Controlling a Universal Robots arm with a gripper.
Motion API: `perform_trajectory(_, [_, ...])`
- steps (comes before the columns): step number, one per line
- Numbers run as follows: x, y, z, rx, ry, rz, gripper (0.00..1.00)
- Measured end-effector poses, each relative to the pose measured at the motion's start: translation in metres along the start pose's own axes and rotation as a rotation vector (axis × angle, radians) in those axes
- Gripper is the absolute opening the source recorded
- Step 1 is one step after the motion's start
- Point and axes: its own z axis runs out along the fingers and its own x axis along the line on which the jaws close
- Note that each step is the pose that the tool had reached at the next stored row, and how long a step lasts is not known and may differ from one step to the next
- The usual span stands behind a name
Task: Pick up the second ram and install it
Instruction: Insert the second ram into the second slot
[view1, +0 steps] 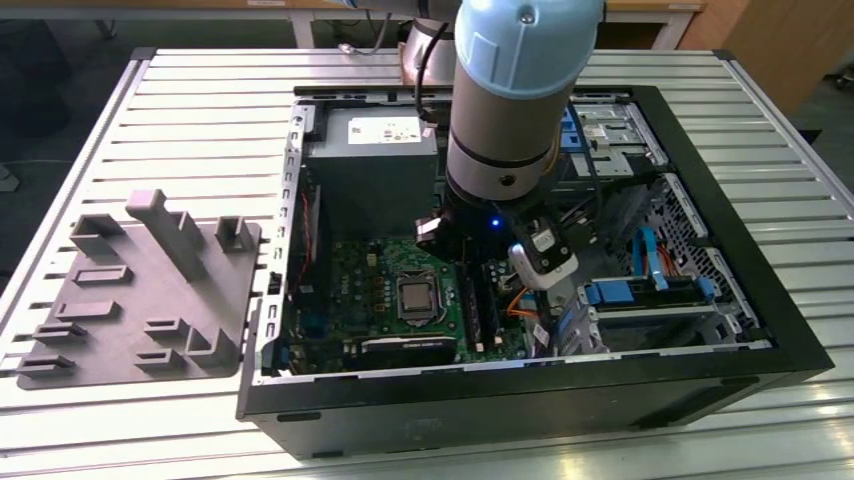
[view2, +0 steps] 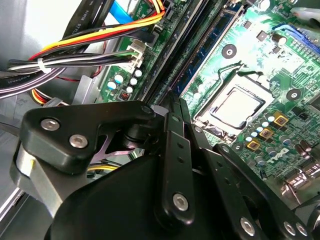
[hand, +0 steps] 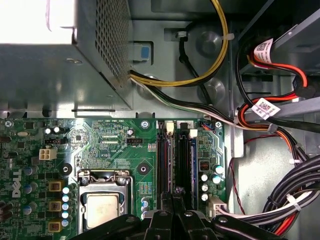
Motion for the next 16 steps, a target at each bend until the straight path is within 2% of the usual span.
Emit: perform_trajectory(16, [0.0, 0.0, 0.0005, -0.0005, -0.0001, 0.0, 0.11])
